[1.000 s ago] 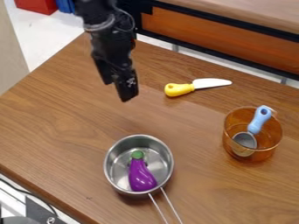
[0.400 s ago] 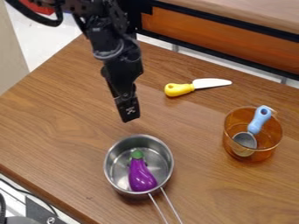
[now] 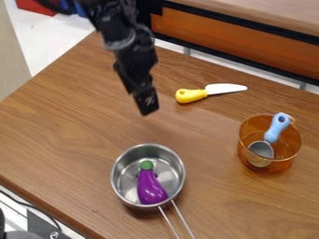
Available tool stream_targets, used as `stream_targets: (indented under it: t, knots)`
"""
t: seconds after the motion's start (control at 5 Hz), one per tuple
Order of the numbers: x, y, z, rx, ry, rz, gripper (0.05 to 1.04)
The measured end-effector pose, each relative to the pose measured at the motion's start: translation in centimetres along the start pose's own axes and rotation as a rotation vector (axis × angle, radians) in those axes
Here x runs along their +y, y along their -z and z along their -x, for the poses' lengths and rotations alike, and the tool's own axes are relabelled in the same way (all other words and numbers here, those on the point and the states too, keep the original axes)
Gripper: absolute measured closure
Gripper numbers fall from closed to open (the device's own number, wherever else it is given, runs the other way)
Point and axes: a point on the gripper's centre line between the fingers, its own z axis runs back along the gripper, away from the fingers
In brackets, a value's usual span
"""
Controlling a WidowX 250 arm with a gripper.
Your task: Move the yellow knife to the left side of the table
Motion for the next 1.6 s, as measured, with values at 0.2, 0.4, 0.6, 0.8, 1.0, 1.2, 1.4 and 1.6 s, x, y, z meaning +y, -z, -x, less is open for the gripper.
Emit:
stream_targets:
  t: [0.2,0.4,0.6,0.8,1.0,1.2,1.4,1.6]
  knots:
    - [1.3,0.6,-2.3,-0.009,-0.013,-0.033,0.09]
    - [2.3,2.3,-4.5,-0.016,-0.025,-0.087,0.09]
    - [2.1,4.5,-5.9,0.011,-0.036,-0.112,0.09]
    - [2.1,5.8,-7.1,0.036,-0.024,-0.118,0.09]
    - [2.3,6.9,-7.8,0.061,-0.008,-0.084,0.09]
    - [2.4,7.4,-8.5,0.061,0.015,-0.045,0.09]
    - [2.5,7.9,-8.6,0.083,0.004,-0.006,0.091]
    - [2.6,8.5,-8.2,0.084,0.02,-0.031,0.091]
